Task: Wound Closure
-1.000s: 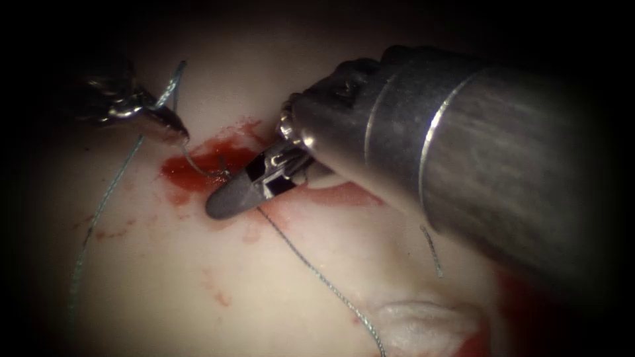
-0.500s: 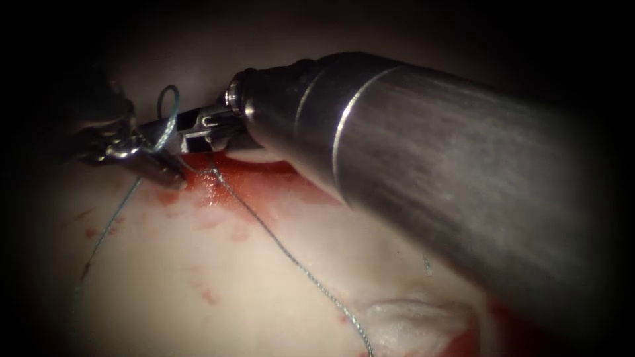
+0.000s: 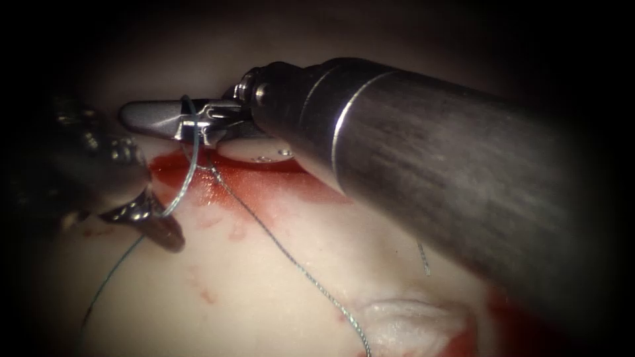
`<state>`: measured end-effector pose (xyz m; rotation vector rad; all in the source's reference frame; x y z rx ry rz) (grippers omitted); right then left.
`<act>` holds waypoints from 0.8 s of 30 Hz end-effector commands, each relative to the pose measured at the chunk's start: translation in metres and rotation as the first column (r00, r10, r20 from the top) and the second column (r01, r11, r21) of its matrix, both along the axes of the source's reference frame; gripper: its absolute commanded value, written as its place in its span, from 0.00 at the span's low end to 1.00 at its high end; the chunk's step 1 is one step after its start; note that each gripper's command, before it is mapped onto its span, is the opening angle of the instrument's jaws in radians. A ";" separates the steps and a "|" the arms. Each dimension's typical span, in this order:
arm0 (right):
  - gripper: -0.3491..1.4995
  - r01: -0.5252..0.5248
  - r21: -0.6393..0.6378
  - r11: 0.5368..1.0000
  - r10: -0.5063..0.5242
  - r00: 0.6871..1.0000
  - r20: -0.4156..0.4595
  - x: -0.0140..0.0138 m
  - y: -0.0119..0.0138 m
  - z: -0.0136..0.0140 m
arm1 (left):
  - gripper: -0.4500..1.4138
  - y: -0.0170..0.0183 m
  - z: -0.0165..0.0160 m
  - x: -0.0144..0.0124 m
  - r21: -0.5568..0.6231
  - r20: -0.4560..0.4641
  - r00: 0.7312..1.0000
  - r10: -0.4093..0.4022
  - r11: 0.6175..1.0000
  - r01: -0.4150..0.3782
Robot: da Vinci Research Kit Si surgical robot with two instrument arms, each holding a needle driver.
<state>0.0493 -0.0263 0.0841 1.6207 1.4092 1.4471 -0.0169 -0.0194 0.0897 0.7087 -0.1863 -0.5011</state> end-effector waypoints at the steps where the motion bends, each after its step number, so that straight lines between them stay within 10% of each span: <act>1: 0.00 -0.013 0.005 1.000 0.013 1.000 -0.028 0.0007 0.0015 -0.0006 | 0.00 0.0011 0.0000 -0.0004 -0.010 -0.007 1.000 0.011 1.000 -0.012; 24: 0.00 -0.042 0.064 0.997 0.055 0.976 -0.210 -0.0003 0.0022 -0.0032 | 0.00 0.0015 0.0062 0.0028 -0.070 -0.157 0.986 0.048 0.996 -0.060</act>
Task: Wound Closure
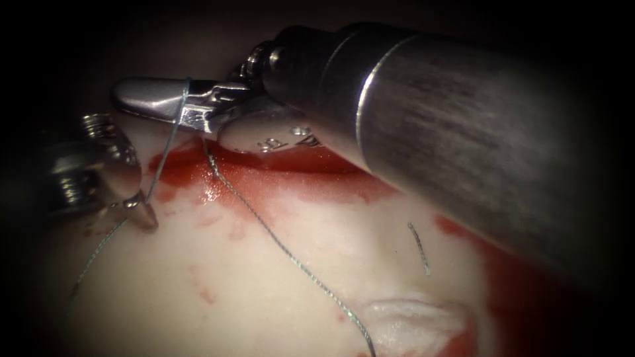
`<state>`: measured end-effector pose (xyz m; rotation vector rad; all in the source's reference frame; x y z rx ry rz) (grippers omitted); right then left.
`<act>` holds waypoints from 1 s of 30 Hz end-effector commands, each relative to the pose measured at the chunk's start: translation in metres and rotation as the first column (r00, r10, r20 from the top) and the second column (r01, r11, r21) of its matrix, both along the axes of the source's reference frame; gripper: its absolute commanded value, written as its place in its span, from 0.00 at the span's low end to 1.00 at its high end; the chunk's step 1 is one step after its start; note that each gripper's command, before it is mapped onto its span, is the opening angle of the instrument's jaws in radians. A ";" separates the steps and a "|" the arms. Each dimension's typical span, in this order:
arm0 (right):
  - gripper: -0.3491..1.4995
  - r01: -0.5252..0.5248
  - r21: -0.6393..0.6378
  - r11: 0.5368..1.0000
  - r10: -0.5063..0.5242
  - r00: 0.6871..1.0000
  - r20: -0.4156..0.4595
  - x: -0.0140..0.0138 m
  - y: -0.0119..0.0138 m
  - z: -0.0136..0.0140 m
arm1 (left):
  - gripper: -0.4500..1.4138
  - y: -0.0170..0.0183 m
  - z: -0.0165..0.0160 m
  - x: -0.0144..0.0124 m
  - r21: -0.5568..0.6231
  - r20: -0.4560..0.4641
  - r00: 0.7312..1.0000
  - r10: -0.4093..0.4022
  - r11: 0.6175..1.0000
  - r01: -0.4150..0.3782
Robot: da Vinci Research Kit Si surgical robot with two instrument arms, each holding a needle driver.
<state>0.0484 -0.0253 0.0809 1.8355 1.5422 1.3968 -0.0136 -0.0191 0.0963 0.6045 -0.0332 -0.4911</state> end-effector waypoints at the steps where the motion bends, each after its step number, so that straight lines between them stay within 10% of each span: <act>1: 0.00 0.002 -0.007 1.000 -0.002 1.000 -0.003 0.0004 0.0012 0.0000 | 0.00 0.0015 -0.0005 -0.0005 -0.021 0.002 1.000 -0.004 1.000 0.004; 16: 0.00 0.188 -0.079 0.979 -0.186 0.982 0.038 -0.0013 -0.0001 0.0001 | 0.00 0.0047 -0.0018 -0.0009 -0.160 0.044 0.997 -0.057 0.985 0.064; 30: 0.00 0.470 -0.202 0.859 -0.446 0.882 0.155 -0.0011 -0.0014 -0.0011 | 0.00 0.0059 -0.0025 -0.0017 -0.245 0.104 0.992 -0.073 0.965 0.096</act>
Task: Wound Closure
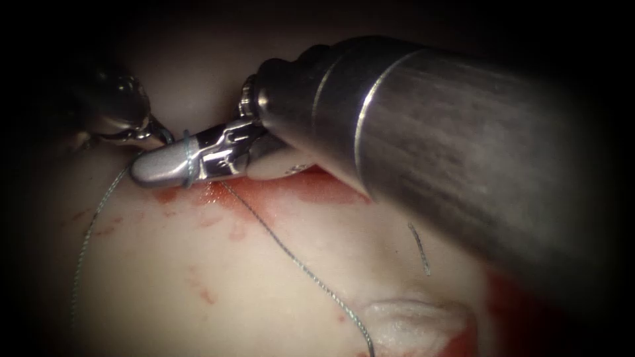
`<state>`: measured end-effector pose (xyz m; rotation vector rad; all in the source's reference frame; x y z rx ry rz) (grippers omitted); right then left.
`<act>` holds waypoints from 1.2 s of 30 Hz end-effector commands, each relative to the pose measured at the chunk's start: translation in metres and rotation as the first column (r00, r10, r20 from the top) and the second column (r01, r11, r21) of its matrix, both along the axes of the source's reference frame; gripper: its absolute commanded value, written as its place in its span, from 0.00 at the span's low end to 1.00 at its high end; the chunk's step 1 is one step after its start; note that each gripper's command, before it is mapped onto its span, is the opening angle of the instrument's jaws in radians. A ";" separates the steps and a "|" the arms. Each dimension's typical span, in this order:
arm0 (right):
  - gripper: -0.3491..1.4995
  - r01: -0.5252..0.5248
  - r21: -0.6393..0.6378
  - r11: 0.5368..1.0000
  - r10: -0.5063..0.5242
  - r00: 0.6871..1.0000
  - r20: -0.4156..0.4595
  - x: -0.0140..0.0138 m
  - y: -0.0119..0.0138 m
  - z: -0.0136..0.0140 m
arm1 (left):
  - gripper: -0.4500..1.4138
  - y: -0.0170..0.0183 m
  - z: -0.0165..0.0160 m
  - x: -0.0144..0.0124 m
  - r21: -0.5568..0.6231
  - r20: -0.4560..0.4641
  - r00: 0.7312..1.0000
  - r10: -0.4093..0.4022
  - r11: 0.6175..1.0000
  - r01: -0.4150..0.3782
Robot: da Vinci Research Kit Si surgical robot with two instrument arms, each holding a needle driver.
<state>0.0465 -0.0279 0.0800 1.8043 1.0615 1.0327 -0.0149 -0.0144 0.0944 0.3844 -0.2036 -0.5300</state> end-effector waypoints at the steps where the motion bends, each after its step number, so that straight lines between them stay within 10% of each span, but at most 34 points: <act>1: 0.00 0.026 -0.043 0.999 -0.026 1.000 0.005 0.0004 0.0014 -0.0003 | 0.00 0.0013 -0.0008 -0.0005 -0.011 0.005 1.000 -0.003 1.000 0.003; 7: 0.00 0.134 -0.129 0.983 -0.117 0.984 0.133 0.0001 0.0024 -0.0008 | 0.00 0.0013 -0.0014 -0.0006 -0.023 0.008 1.000 0.016 1.000 -0.016; 16: 0.00 0.347 -0.268 0.899 -0.209 0.877 0.433 0.0001 0.0023 -0.0009 | 0.00 0.0010 -0.0030 -0.0018 -0.031 0.005 1.000 0.024 0.999 -0.024; 26: 0.00 0.433 -0.294 0.852 -0.264 0.840 0.473 0.0012 0.0010 -0.0008 | 0.00 0.0006 -0.0036 -0.0030 -0.074 -0.014 0.999 0.031 0.997 -0.032; 36: 0.00 0.571 -0.294 0.766 -0.313 0.732 0.605 0.0019 0.0003 -0.0001 | 0.00 0.0002 -0.0035 -0.0031 -0.084 -0.038 0.999 0.032 0.996 -0.035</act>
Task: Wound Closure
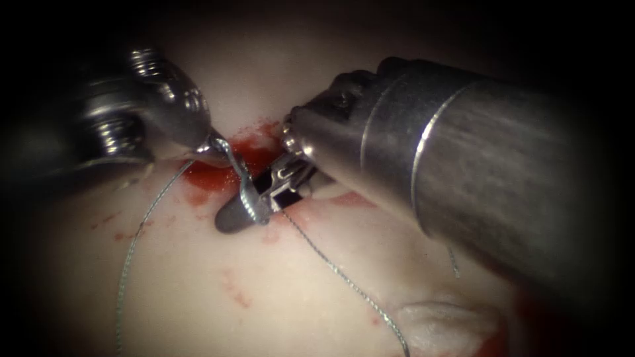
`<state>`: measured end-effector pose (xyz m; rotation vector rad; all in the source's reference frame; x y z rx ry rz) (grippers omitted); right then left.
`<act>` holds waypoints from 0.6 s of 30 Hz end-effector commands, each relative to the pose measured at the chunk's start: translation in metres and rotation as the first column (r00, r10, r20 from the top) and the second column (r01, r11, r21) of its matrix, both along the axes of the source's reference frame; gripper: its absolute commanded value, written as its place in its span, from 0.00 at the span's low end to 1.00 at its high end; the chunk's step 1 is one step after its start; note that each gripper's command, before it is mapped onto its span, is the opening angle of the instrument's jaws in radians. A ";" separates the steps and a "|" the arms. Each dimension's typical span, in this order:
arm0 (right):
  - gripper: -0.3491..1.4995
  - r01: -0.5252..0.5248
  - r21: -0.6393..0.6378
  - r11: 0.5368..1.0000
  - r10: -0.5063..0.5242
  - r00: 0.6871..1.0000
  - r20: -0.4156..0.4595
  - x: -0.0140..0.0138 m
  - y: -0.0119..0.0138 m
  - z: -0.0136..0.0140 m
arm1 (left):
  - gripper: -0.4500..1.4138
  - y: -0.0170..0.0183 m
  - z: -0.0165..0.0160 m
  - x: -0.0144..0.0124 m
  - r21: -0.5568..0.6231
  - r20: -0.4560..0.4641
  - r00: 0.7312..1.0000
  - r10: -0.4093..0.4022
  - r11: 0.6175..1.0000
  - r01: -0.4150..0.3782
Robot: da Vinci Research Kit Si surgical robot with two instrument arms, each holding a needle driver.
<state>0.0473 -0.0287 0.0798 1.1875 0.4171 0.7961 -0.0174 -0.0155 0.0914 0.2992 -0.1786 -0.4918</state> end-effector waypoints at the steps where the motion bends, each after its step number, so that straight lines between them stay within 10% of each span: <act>1: 0.00 0.010 -0.012 1.000 -0.010 1.000 0.017 0.0010 0.0011 0.0002 | 0.00 0.0012 -0.0005 -0.0005 -0.004 -0.004 1.000 -0.002 1.000 0.002; 18: 0.00 0.165 -0.094 0.982 -0.152 0.979 0.133 -0.0001 0.0011 0.0007 | 0.00 0.0001 0.0006 -0.0015 0.017 -0.046 0.999 0.010 1.000 -0.010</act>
